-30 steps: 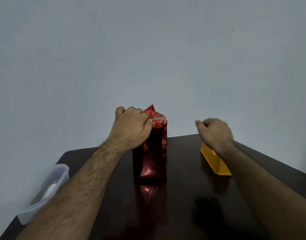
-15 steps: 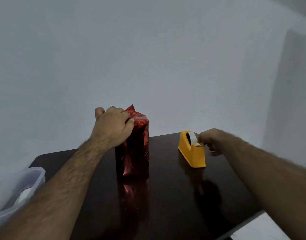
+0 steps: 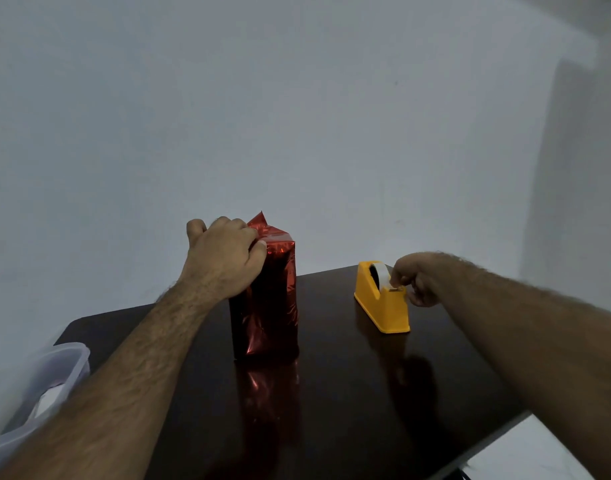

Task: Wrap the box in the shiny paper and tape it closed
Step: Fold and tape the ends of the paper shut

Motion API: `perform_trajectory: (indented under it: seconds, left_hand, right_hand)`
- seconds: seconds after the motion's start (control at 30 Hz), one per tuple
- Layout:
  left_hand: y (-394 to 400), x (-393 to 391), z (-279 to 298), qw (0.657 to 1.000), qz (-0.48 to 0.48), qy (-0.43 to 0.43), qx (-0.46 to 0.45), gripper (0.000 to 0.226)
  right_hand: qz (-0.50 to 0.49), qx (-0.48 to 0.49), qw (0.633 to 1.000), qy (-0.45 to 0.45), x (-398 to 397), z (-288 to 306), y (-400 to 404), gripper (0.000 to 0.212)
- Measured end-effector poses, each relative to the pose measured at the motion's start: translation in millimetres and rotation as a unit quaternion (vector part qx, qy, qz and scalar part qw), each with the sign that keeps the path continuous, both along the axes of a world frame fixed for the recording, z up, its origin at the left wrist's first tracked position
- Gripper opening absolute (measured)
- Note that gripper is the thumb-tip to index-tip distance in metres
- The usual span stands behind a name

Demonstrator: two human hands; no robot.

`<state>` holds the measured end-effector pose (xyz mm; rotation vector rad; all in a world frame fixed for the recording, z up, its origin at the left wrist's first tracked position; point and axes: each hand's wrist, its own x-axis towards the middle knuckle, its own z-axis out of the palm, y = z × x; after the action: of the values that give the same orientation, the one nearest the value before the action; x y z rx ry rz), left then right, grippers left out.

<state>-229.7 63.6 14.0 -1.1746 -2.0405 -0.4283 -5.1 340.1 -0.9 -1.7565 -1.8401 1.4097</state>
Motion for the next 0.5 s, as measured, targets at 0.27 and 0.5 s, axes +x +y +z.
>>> perform_trajectory:
  seconds: [0.27,0.5]
  left_hand:
    - [0,-2,-2,1.0,0.011,0.006,0.0,0.051]
    - [-1,2,-2,1.0,0.013,0.004,0.001,0.045]
  right_hand:
    - [-0.04,-0.043,0.985,0.16,16,4,-25,0.018]
    - [-0.034,-0.071,0.988,0.13,34,-26,-25,0.024]
